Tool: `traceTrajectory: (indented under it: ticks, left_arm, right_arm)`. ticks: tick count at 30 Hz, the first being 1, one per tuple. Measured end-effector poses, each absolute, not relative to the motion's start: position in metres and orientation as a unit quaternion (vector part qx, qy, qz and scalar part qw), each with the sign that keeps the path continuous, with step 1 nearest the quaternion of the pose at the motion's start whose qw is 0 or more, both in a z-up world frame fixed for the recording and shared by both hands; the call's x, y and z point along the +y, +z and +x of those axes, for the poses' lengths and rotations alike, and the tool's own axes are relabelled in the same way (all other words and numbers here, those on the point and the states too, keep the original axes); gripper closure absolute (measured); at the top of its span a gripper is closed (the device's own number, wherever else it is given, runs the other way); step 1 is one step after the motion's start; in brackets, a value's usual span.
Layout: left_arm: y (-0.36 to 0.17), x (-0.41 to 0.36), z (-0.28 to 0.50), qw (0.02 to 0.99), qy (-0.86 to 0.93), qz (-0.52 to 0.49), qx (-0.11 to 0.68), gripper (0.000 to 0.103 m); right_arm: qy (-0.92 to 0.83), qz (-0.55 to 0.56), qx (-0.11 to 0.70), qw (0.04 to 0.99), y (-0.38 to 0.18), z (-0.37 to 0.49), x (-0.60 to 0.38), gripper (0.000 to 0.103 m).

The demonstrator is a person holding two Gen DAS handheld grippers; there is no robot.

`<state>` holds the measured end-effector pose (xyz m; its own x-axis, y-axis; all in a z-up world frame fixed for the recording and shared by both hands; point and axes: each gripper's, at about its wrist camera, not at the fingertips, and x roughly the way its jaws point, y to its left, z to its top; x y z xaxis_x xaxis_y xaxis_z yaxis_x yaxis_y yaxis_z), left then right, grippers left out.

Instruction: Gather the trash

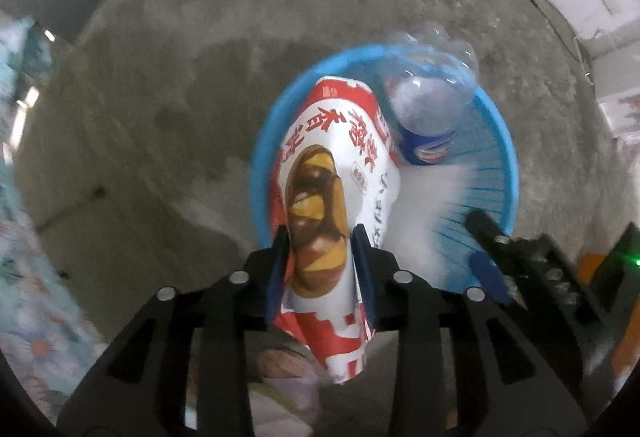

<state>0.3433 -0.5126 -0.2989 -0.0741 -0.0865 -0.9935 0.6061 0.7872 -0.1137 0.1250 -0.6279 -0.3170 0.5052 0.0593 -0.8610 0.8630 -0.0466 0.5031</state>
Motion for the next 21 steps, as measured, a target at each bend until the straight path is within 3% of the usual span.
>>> traceTrajectory:
  ticks: [3,4,13,18,21]
  left_arm:
    - [-0.296,-0.513,0.344,0.647,-0.29,0.147,0.69,0.054]
    - [-0.291,-0.514,0.343,0.648,-0.295,0.142,0.687,0.045]
    - [-0.214,-0.498,0.341,0.671,-0.334,0.081,0.656,0.041]
    - [-0.13,-0.453,0.333,0.691,-0.382,0.028,0.614,0.038]
    - [-0.062,-0.397,0.316,0.723,-0.411,0.008,0.555,0.028]
  right_arm:
    - [-0.331,0.622,0.354,0.615,-0.309,0.122,-0.63,0.036]
    - [-0.331,0.618,0.345,0.624,-0.301,0.115,-0.629,0.033]
    - [-0.354,0.592,0.281,0.667,-0.236,0.059,-0.624,0.029]
    - [-0.353,0.546,0.258,0.715,-0.173,0.032,-0.595,0.029]
    - [-0.336,0.494,0.258,0.759,-0.128,0.025,-0.565,0.029]
